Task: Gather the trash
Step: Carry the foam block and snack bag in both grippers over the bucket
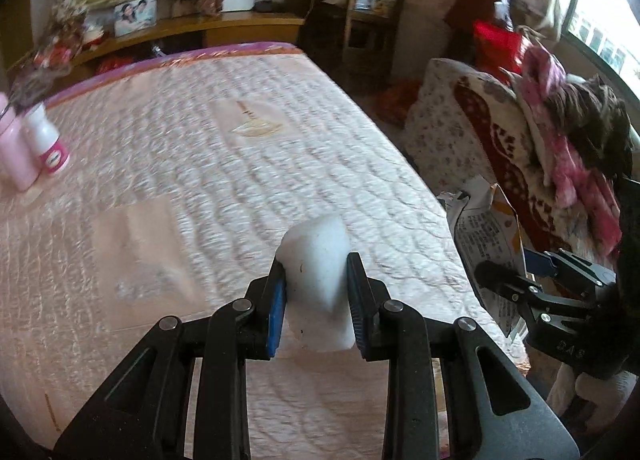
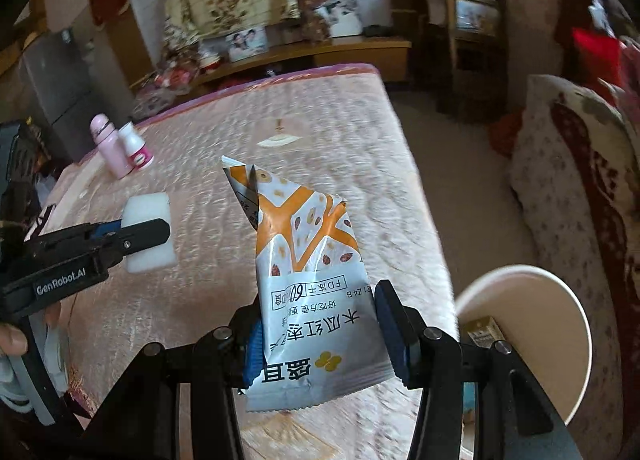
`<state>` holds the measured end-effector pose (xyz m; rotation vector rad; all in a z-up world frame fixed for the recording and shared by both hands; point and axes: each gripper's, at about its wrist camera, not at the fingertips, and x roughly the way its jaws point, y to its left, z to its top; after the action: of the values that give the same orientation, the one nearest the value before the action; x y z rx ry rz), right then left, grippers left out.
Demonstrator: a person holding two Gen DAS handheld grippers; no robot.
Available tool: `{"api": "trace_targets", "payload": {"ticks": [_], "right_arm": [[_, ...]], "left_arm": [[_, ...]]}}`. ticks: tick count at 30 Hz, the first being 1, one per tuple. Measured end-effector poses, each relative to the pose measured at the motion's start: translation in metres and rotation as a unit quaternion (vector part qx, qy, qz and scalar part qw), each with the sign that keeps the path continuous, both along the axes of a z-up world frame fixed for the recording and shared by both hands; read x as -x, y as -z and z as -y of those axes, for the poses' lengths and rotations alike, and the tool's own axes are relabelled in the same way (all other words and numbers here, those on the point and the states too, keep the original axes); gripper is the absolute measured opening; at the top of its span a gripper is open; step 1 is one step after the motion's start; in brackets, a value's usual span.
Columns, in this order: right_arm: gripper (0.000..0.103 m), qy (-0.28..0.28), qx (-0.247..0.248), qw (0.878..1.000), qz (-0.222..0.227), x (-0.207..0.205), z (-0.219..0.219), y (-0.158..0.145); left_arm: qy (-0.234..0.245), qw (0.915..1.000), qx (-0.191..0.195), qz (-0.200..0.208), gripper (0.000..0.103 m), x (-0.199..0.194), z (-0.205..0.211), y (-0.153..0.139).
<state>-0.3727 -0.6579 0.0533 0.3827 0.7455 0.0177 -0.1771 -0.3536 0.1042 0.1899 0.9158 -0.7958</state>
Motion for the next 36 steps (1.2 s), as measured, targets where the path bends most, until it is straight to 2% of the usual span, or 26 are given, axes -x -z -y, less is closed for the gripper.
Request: {"api": "trace_targets", "payload": {"ticks": [9,22,36], "right_arm": [[0.048,0.050,-0.013,0.999,0.003,0.035,0.034,0.007],[0.048,0.118,-0.018,0.993,-0.027,0.076,0.087,0.033],[0.049,0.181,-0.041,0.981,-0.050,0.113,0.142,0.066]], "left_arm": [[0.040,0.9992,0.001,0.008,0.025,0.031,0.041,-0.002],[0.103,0.9944,0.012,-0.021,0.026,0.070,0.110,0.005],[0.154,0.9877,-0.008,-0.029,0.026,0.104,0.171,0.021]]}}
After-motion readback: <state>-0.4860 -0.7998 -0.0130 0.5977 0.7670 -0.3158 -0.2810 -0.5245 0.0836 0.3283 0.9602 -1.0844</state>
